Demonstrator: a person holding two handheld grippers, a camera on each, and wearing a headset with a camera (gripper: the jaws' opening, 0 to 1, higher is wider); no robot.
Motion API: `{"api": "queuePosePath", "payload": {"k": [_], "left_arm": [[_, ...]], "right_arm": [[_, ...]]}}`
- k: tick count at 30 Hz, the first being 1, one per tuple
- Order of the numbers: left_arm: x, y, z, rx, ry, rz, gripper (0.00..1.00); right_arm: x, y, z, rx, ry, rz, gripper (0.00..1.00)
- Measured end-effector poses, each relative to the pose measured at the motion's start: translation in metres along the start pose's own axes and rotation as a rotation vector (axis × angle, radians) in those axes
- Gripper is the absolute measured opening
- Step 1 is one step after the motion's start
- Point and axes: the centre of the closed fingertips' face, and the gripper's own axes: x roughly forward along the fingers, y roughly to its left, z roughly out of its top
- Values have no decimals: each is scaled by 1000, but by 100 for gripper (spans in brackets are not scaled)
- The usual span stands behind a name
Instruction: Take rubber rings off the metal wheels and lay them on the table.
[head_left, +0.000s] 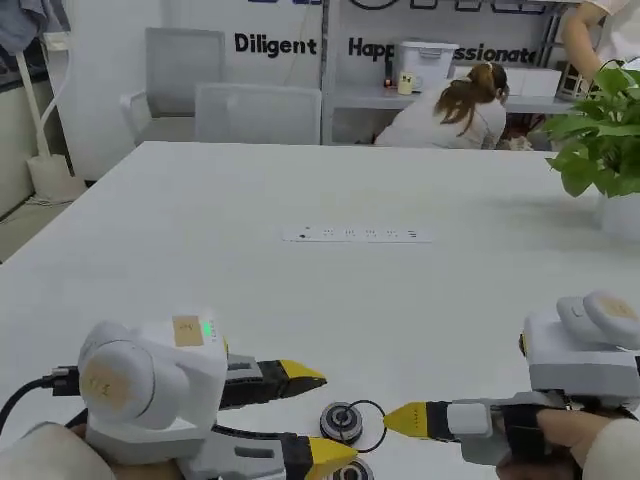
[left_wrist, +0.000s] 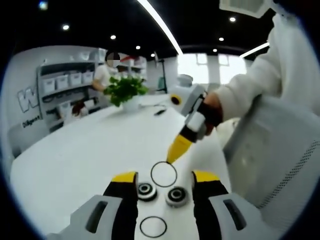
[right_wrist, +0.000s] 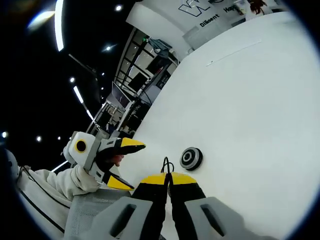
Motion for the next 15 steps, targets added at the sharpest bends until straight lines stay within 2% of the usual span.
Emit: {"api": "queuePosePath", "payload": {"k": [7,10,15], "left_arm": [[-13,6,6,-32,-16,24,56],[-20,7,7,-26,-12,33,59],[-35,12,12,-36,-35,71,67]], "right_arm": [[-3,8,9,-4,-35,11,0],[-2,9,11,-12,-39,14,0],[0,18,12,-29,-39,23,0]]}}
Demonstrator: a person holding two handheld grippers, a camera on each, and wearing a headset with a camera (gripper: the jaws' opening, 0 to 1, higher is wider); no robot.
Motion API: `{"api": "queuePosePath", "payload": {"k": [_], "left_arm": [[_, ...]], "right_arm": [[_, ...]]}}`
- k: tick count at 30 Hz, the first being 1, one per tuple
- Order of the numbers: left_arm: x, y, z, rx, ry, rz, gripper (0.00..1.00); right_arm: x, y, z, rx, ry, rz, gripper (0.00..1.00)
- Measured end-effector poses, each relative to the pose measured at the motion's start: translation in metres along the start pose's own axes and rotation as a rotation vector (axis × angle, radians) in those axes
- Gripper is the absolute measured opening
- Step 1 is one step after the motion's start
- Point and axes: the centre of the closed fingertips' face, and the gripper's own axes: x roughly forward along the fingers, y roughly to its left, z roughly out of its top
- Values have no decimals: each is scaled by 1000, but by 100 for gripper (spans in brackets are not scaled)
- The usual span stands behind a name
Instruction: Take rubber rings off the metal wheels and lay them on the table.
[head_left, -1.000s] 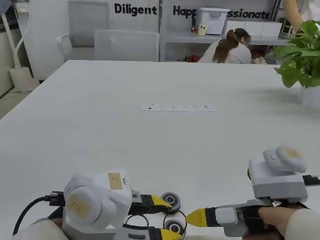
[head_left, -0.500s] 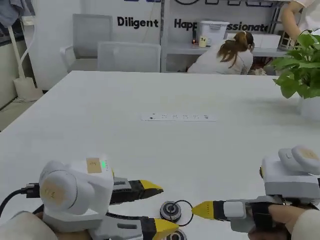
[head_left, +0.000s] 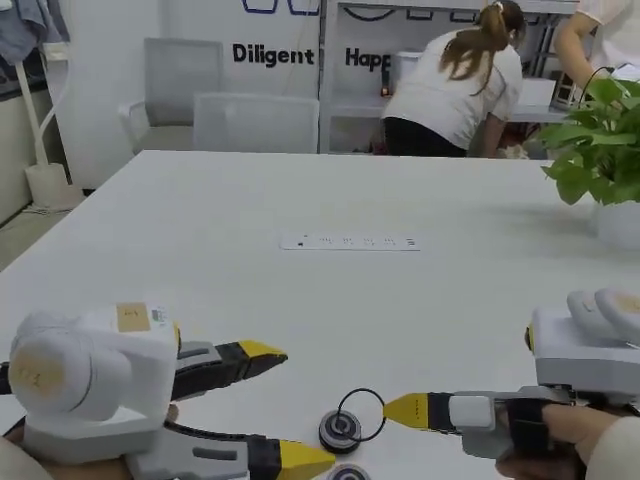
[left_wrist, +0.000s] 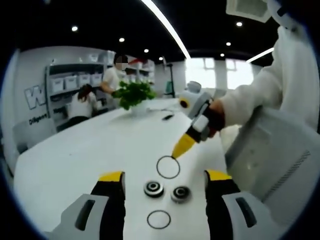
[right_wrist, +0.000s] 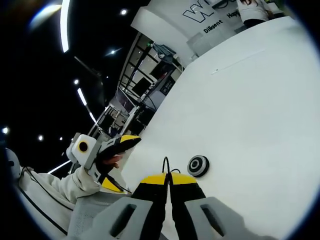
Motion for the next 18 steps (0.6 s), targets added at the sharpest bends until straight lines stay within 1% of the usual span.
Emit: {"api": "queuePosePath", "payload": {"k": [5,7,9,10,15,18], "left_arm": [[-13,0,-2,5,-1,20,72],[-17,1,-6,10,12,25,74],[-21,3,-10,17,31,38,76],[-23,3,-11,20,34,41,77],[-38,11,-16,-20,21,77,77],[-45,12,-23,-30,28,93,77]], "right_arm": [[4,9,-5,-28,20,5,0],[5,9,-7,-40,31,7,0],[7,11,-9,-53,42,11,0],[8,13,-11,-60,48,11,0],[12,19,-15,-94,68,14,0],[15,23,-17,-101,77,20,0]]}}
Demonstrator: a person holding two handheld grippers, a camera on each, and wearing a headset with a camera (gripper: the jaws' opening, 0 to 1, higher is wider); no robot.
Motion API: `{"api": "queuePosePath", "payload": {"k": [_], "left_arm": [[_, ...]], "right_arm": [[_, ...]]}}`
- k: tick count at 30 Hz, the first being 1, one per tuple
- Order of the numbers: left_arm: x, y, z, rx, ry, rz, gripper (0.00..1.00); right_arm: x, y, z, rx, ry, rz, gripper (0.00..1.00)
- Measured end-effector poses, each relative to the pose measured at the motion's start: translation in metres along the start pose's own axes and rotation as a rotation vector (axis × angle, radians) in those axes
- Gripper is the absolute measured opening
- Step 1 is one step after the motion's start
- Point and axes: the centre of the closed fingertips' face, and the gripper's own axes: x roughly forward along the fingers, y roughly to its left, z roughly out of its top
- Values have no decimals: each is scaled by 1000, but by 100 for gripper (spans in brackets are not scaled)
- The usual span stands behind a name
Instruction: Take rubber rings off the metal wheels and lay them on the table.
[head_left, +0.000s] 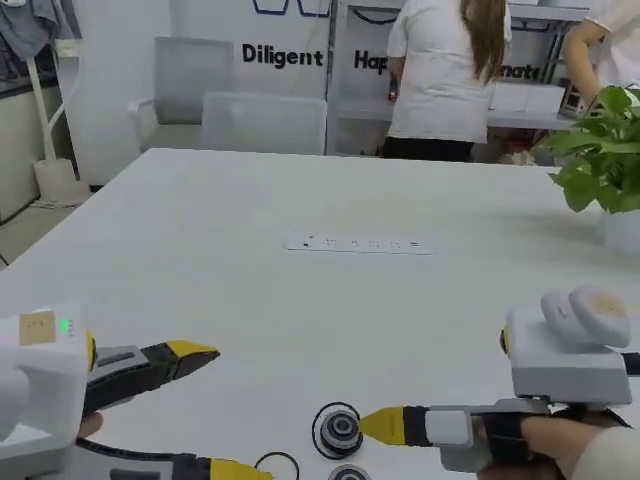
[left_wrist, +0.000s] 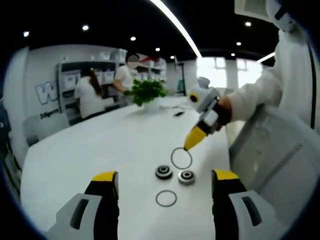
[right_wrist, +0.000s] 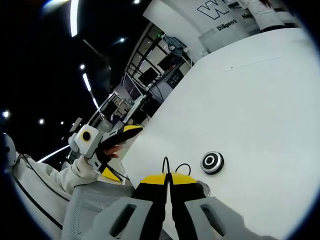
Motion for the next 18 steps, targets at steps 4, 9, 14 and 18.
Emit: {"api": "queuePosePath", "payload": {"k": [4,9,14,18], "left_arm": [[-7,-6,-16,-13,15,-2,80],[-9,-11,-39,-21,84,-12,85],[-7,-12,-41,-52,66,-25,90],[-7,-13,-45,-53,77,-30,91]], "right_arm": [[6,6,-4,-17,20,10,0],[13,11,-11,-36,48,15,0],[18,14,-20,-62,80,7,0],[24,14,-26,-79,108,1,0]]}}
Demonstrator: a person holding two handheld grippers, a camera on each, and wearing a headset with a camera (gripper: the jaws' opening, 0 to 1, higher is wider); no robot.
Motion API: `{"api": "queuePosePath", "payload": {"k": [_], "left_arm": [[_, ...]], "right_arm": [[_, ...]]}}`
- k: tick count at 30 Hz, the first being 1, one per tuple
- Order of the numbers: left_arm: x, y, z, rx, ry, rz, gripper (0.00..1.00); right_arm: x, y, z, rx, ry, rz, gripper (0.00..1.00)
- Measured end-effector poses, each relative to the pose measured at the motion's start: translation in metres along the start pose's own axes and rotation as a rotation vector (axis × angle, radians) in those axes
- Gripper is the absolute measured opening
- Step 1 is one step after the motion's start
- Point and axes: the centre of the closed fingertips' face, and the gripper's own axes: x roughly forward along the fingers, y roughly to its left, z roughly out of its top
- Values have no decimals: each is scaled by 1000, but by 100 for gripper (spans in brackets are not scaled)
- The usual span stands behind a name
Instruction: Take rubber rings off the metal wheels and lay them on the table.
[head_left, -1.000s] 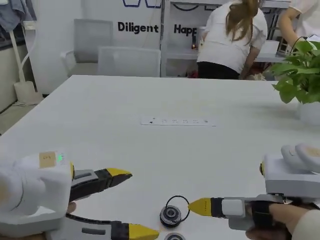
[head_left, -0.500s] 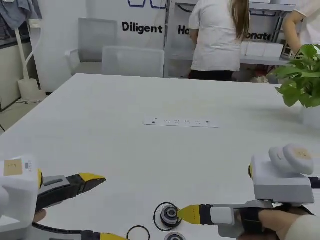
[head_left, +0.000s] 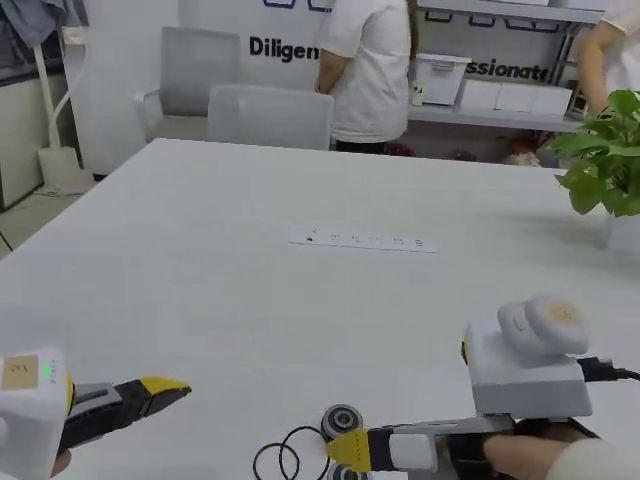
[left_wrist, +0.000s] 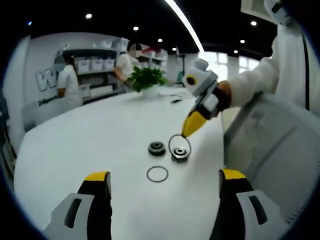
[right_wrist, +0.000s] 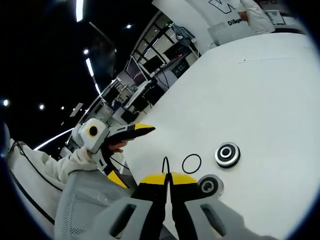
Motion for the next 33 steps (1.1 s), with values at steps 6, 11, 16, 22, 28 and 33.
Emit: {"api": "queuePosePath", "payload": {"k": [6,11,16,22,28,33], "left_arm": [[1,-3,-1,-4,-1,-14,93],[1,-5,-1,-2,0,-25,95],[2,-6,0,-6,-7,-32,97],[3,-9,-2,-4,2,-50,97],[4,-11,-1,-2,-4,-59,97],[4,-10,0,-3,-7,-59,97]], "right_arm": [[10,0,-8,-24,37,-7,0],[16,1,-15,-43,66,-15,0],[26,10,-15,-79,76,6,0],[36,8,-16,-162,105,-28,0],[46,-1,-20,-183,145,-91,0],[52,-13,-17,-170,152,-154,0]]}}
